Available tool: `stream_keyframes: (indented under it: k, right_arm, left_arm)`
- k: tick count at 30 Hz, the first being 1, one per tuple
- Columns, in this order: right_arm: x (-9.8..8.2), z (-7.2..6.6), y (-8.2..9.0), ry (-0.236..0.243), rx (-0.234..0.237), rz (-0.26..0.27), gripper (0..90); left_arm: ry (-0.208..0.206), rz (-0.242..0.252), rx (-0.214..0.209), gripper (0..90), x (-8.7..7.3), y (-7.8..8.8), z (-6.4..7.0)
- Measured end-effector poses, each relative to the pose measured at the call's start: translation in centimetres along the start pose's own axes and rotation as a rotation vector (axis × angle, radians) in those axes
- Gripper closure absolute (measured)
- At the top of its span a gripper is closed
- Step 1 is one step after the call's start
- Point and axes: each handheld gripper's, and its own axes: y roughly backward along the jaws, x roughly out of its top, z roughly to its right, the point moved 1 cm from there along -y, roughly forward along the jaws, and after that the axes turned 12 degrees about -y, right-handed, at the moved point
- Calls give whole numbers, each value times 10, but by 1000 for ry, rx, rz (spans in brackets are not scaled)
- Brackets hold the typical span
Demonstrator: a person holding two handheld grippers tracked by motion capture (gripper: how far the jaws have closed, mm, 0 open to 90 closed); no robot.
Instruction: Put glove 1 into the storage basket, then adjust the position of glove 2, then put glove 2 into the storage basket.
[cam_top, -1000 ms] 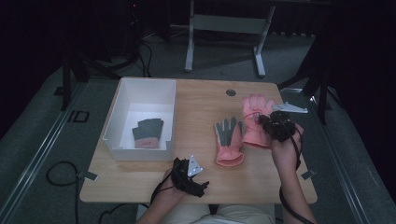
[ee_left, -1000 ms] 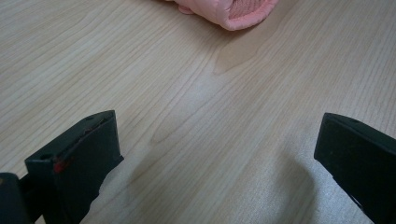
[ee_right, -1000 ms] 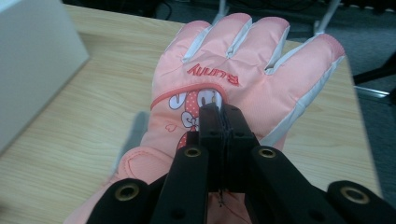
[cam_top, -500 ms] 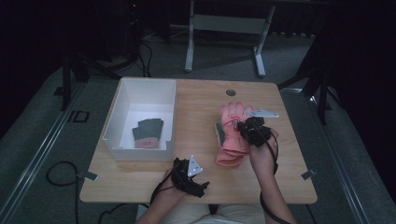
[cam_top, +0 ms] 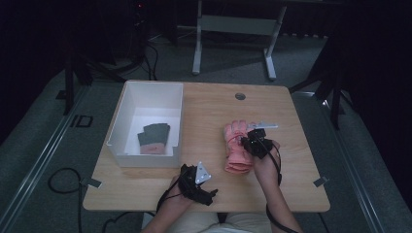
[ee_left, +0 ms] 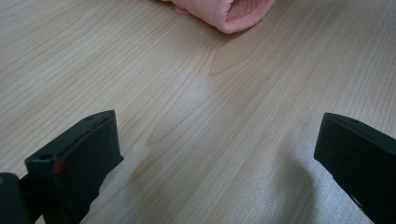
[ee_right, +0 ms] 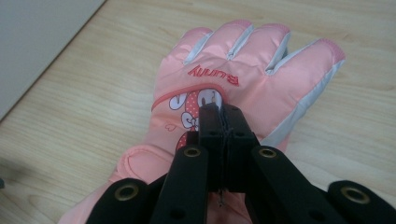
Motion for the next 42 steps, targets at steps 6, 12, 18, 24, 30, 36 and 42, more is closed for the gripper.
stream_keyframes:
  k: [6,12,18,24,30,36,42]
  right_arm:
    - [-6,5,-5,45,16,-29,880]
    - [-7,18,-1,61,47,-44,857]
    - [-5,15,3,62,65,-14,738]
    - [2,16,17,70,79,23,641]
    - [12,24,32,127,75,41,666]
    - [15,37,46,126,70,59,674]
    - [15,47,59,123,72,88,675]
  left_arm:
    - [6,5,-3,1,0,1,0]
    - [6,4,-3,1,0,1,-1]
    - [16,12,-7,1,1,2,-1]
    - [24,26,-18,1,6,8,-4]
    - [6,65,-24,2,18,17,-5]
    - [-33,121,-34,2,41,25,-8]
    - [-16,192,-72,28,68,32,-22]
